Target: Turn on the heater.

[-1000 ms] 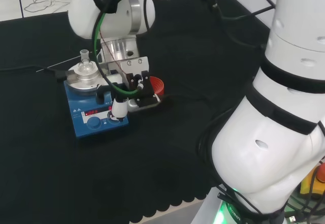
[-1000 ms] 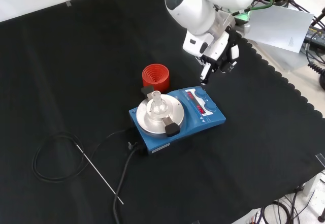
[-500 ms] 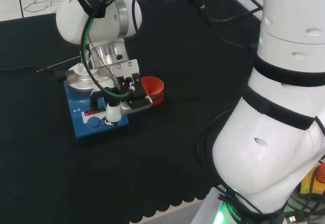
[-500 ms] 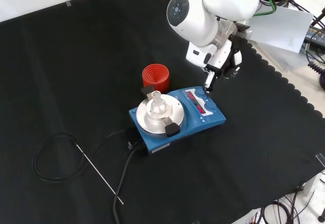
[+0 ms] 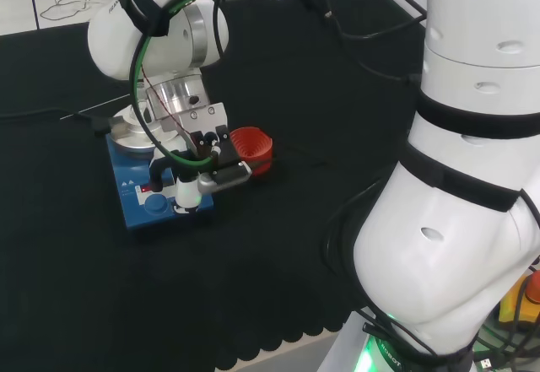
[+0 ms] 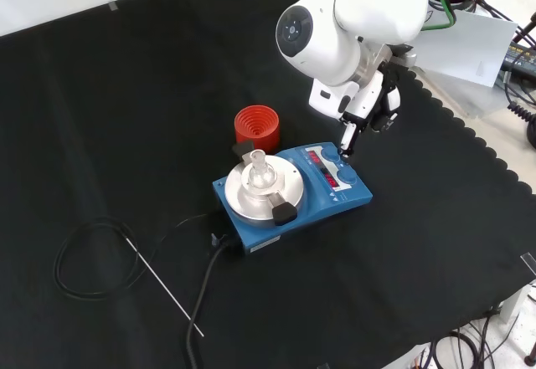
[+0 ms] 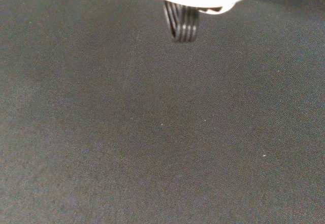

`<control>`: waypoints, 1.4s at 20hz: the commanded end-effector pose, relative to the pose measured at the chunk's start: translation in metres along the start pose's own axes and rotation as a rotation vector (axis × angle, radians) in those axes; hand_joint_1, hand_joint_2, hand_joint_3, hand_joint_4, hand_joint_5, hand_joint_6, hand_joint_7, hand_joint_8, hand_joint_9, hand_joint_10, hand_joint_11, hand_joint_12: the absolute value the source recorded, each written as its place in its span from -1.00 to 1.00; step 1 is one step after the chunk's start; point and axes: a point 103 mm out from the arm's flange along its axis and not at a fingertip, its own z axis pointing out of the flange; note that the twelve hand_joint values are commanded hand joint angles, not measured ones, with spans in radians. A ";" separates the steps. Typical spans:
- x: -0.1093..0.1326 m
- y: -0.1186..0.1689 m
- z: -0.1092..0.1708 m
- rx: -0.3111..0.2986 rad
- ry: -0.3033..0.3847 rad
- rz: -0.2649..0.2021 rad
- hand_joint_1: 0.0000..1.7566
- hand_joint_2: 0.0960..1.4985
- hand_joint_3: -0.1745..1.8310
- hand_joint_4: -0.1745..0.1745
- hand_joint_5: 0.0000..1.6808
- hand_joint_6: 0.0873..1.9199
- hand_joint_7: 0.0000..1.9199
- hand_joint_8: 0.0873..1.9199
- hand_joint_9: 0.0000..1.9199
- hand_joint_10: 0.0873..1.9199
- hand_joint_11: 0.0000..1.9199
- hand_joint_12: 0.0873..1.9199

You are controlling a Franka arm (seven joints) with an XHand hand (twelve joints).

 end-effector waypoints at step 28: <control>0.009 0.012 0.007 0.019 -0.018 -0.002 0.66 -0.17 0.28 -0.21 -0.67 -0.44 0.64 0.83 0.68 0.80 0.46 0.56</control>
